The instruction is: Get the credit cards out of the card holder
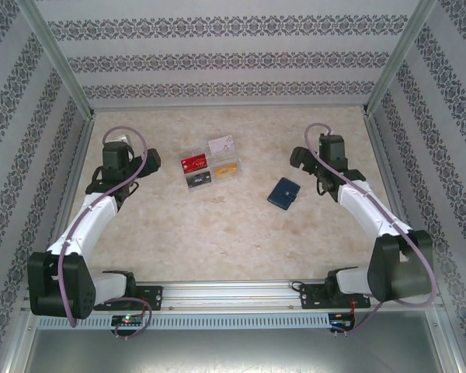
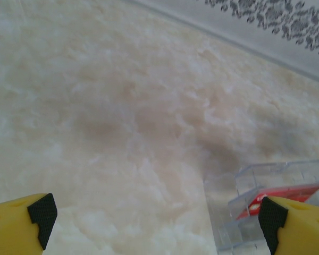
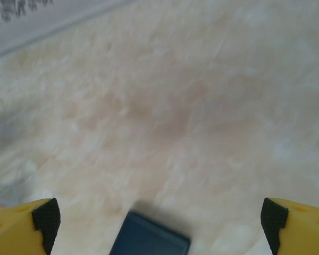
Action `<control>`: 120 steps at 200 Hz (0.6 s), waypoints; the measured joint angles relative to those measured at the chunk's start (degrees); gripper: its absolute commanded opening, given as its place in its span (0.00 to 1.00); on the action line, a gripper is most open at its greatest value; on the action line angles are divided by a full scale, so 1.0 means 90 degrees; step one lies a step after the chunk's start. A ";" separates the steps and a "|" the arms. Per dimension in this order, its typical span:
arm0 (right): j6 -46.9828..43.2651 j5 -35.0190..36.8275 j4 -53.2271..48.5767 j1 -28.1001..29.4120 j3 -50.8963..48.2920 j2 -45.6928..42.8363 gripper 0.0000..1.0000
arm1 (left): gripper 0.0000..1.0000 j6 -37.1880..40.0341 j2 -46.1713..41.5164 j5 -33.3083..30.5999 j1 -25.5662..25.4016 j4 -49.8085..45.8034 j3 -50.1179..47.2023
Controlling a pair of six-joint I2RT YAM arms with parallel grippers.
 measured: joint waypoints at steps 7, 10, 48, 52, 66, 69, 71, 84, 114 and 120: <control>0.0187 -0.0172 -0.0163 0.0061 0.0032 0.0126 0.92 | 0.99 -0.0015 0.0000 0.0044 0.0000 -0.0087 0.0000; 0.0265 -0.0231 -0.0221 0.0085 0.0034 0.0170 0.89 | 0.99 -0.0019 0.0000 0.0061 0.0000 -0.0117 0.0000; 0.0998 -0.0634 -0.0935 0.0364 0.0117 0.1064 0.59 | 0.99 -0.0073 0.0000 0.0270 0.0000 -0.0289 0.0000; 0.1037 -0.0651 -0.0988 0.0391 0.0151 0.1173 0.58 | 0.99 -0.0080 0.0002 0.0301 0.0000 -0.0289 0.0000; 0.1149 -0.0668 -0.1166 0.0500 0.0296 0.1513 0.56 | 0.99 -0.0119 0.0002 0.0381 0.0000 -0.0291 0.0000; 0.1178 -0.0670 -0.1197 0.0529 0.0328 0.1583 0.56 | 0.99 -0.0124 0.0002 0.0396 0.0000 -0.0294 0.0000; 0.1195 -0.0668 -0.1205 0.0544 0.0345 0.1620 0.56 | 0.99 -0.0134 0.0002 0.0413 0.0000 -0.0294 0.0000; 0.1226 -0.0663 -0.1304 0.0651 0.0459 0.1797 0.55 | 0.99 -0.0165 0.0002 0.0493 0.0000 -0.0291 0.0000; 0.1265 -0.0607 -0.1506 0.0925 0.0840 0.2229 0.54 | 0.99 -0.0231 0.0104 0.0702 0.0000 -0.0291 0.0000; 0.1263 -0.0590 -0.1528 0.0974 0.0913 0.2327 0.54 | 0.99 -0.0257 0.0138 0.0770 0.0000 -0.0294 0.0000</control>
